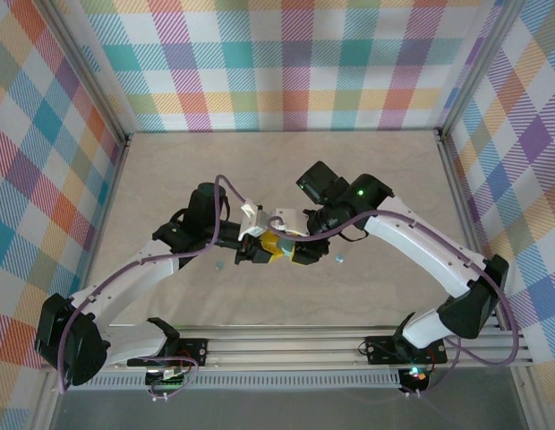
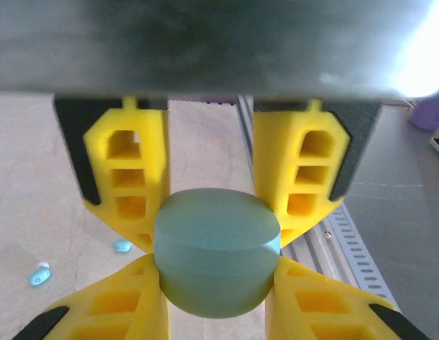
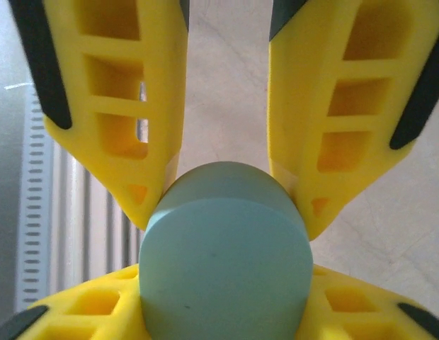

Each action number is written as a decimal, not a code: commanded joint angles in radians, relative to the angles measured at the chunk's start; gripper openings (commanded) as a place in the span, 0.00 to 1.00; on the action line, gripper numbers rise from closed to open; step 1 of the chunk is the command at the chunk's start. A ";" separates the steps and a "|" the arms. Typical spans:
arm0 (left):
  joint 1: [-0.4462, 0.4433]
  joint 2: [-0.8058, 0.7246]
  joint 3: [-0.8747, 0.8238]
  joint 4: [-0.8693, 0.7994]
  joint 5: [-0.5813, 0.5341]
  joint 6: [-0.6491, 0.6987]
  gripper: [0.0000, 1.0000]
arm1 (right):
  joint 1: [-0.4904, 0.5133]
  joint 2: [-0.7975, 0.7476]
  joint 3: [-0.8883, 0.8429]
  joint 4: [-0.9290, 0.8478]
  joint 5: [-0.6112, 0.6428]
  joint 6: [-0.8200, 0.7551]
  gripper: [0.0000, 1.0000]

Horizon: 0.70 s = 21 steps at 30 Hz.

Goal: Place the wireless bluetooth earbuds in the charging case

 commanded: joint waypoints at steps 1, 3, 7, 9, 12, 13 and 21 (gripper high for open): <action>0.022 -0.009 -0.042 0.109 0.007 -0.117 0.20 | -0.018 -0.073 -0.039 0.193 0.008 0.049 0.53; 0.043 -0.027 -0.079 0.186 -0.012 -0.187 0.18 | -0.033 -0.122 -0.086 0.270 0.021 0.094 0.58; 0.080 -0.071 -0.141 0.280 -0.082 -0.288 0.16 | -0.048 -0.238 -0.206 0.458 0.085 0.206 0.71; 0.096 -0.095 -0.169 0.320 -0.114 -0.336 0.16 | -0.056 -0.283 -0.245 0.512 0.087 0.239 0.74; 0.125 -0.128 -0.203 0.376 -0.160 -0.411 0.15 | -0.066 -0.303 -0.268 0.543 0.085 0.305 0.77; 0.130 -0.138 -0.211 0.390 -0.174 -0.430 0.15 | -0.067 -0.297 -0.266 0.539 0.086 0.331 0.77; 0.137 -0.236 -0.255 0.421 -0.274 -0.475 0.15 | -0.070 -0.148 -0.202 0.493 0.023 0.428 0.82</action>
